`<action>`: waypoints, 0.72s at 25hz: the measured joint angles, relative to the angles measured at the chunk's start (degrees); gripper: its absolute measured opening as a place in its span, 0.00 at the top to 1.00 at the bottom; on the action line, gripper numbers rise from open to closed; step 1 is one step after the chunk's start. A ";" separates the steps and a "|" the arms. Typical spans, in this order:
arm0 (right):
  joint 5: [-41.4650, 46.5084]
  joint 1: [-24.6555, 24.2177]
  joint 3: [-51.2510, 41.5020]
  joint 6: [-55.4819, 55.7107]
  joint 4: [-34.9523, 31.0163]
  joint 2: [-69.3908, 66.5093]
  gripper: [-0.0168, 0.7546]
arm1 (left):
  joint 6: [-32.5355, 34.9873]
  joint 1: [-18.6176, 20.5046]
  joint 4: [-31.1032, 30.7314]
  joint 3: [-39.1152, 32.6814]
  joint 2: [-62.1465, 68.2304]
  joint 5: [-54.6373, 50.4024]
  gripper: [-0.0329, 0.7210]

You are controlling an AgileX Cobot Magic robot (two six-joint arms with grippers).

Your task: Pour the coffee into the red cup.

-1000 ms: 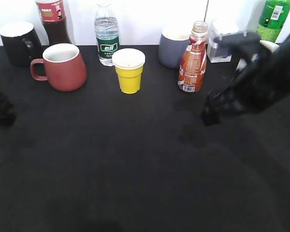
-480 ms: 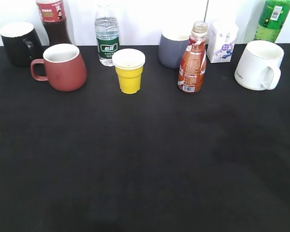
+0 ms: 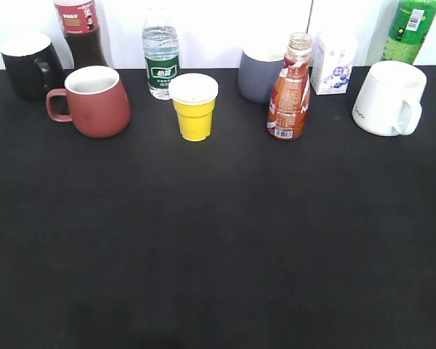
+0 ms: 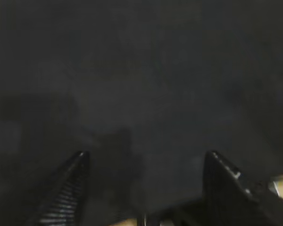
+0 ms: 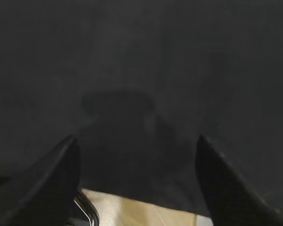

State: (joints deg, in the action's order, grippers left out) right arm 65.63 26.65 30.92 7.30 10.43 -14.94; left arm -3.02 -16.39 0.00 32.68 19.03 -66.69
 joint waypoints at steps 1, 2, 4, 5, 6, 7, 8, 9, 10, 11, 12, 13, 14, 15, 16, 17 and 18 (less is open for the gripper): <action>-0.65 0.00 -0.33 0.00 -0.28 1.10 0.21 | 0.00 0.00 0.00 -0.27 0.00 0.60 0.22; -1.34 0.00 -0.33 0.00 -1.10 1.25 0.21 | 0.00 0.00 0.00 -0.40 0.00 0.86 0.22; -3.90 0.00 -1.48 0.00 -3.39 1.25 0.21 | 0.00 0.00 0.00 -0.75 0.00 1.60 0.23; -4.76 0.00 -2.07 0.00 -3.87 1.25 0.21 | 0.00 0.00 0.00 -0.75 0.00 1.72 0.24; -4.88 0.00 -2.12 0.00 -3.94 1.25 0.21 | 0.00 0.00 0.00 -0.75 0.00 1.85 0.25; -5.02 0.00 -2.12 0.00 -3.93 1.25 0.21 | 0.00 0.00 0.00 -0.94 0.00 2.47 0.25; -5.07 0.00 -2.12 0.00 -3.93 1.25 0.21 | 0.00 0.00 0.00 -1.81 0.00 4.35 0.25; -5.08 0.00 -2.12 0.00 -3.93 1.25 0.21 | 0.00 0.00 0.00 -2.56 0.00 5.11 0.25; -5.13 0.00 -2.12 0.00 -3.93 1.25 0.21 | 0.00 0.00 0.00 -2.61 0.00 5.29 0.25; -5.13 0.00 -2.12 0.00 -3.93 1.25 0.21 | 0.00 0.00 0.00 -2.62 0.00 5.42 0.26; -5.13 0.00 -2.12 0.00 -3.95 1.25 0.21 | 0.00 0.00 -0.30 -2.62 0.00 5.49 0.26; -5.13 0.00 -2.12 0.00 -3.95 1.25 0.21 | 0.00 0.00 -0.52 -2.62 0.00 5.49 0.26; -5.13 0.00 -2.12 0.00 -3.95 1.25 0.21 | 0.00 0.00 -0.63 -2.62 0.00 5.49 0.26; -5.13 0.00 -2.12 0.00 -3.95 1.25 0.21 | 0.00 0.00 -0.58 -2.62 0.00 5.49 0.26; -5.13 0.00 -2.12 0.00 -3.95 1.25 0.21 | 0.00 0.00 -0.53 -2.62 0.00 5.49 0.26; -5.15 0.00 -2.12 0.00 -3.95 1.25 0.21 | 0.00 0.00 -0.65 -2.62 0.00 5.49 0.26; -5.15 0.00 -2.12 -0.05 -4.05 1.25 0.21 | 0.00 0.00 -0.65 -2.62 0.00 5.49 0.26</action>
State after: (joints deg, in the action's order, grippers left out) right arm 60.48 26.65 28.80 7.25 6.38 -13.69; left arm -3.02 -16.39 -0.65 30.06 19.03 -61.19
